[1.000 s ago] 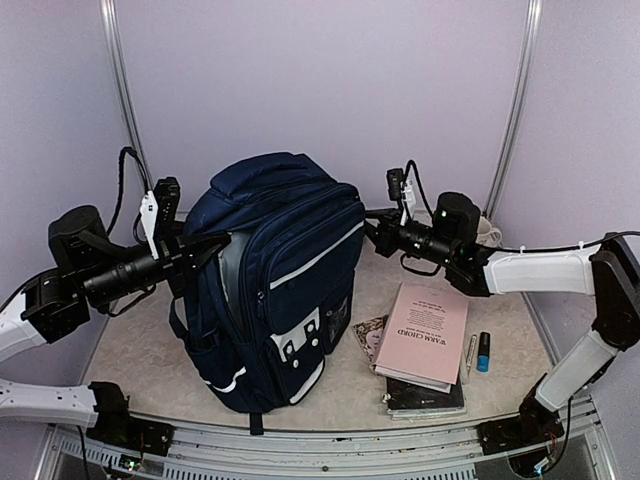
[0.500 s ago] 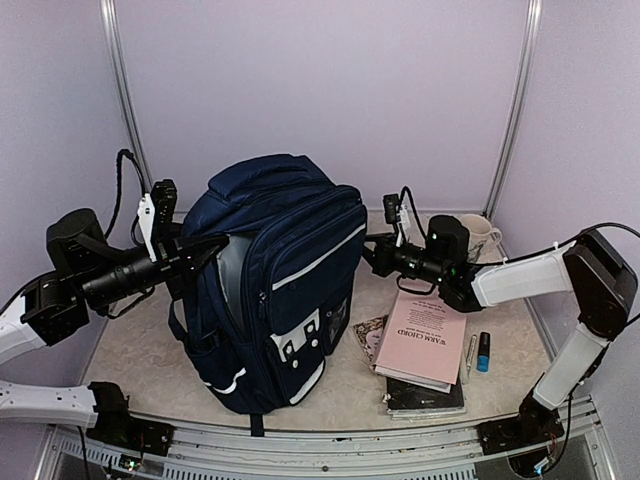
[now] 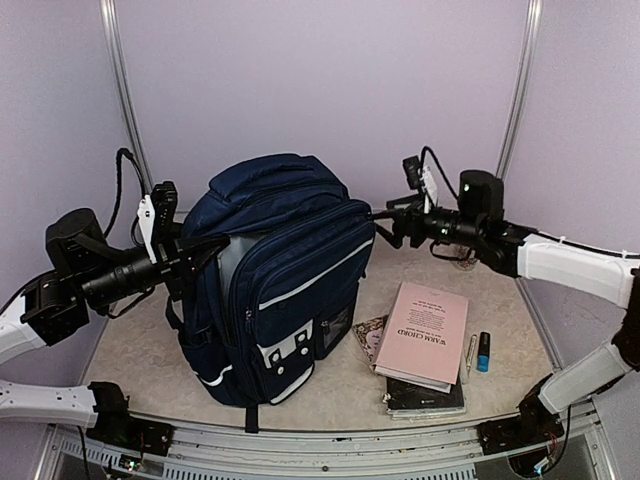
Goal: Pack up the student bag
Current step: Unzip the largest pocket of the student bag, then pass from the left arm to the right
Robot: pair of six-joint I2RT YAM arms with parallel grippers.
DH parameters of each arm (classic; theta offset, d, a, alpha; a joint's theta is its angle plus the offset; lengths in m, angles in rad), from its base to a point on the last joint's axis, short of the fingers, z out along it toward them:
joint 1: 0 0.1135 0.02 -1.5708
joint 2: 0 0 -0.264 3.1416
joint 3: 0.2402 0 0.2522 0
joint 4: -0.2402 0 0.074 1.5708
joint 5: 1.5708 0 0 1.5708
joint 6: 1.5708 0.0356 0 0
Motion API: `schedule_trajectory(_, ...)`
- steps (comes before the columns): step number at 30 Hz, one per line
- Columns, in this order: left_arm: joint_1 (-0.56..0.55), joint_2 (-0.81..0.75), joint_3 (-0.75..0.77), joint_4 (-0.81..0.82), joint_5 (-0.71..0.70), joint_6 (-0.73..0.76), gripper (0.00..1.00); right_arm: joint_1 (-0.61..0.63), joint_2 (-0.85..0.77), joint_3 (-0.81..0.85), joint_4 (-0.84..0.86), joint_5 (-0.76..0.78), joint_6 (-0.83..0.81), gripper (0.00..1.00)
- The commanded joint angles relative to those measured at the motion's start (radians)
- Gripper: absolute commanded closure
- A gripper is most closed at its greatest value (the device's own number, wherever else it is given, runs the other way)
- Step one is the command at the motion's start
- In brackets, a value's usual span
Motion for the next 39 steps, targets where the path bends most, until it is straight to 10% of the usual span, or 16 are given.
schedule_trajectory(1, -0.007, 0.008, 0.053, 0.138, -0.026, 0.086, 1.00, -0.012, -0.158, 0.158, -0.190, -0.189, -0.173, 0.04)
schedule_trajectory(9, -0.027, 0.072, 0.109, 0.149, 0.012, 0.168, 1.00, 0.083, -0.193, 0.200, -0.179, -0.625, -0.252, 0.15)
schedule_trajectory(28, -0.029, 0.131, 0.191, 0.106, -0.385, 0.211, 1.00, 0.207, -0.046, 0.339, -0.755, -0.649, -0.630, 0.24)
schedule_trajectory(39, -0.048, 0.074, 0.190, 0.126, -0.252, 0.339, 1.00, 0.193, -0.188, 0.317, -0.639, -0.385, -0.465, 0.12)
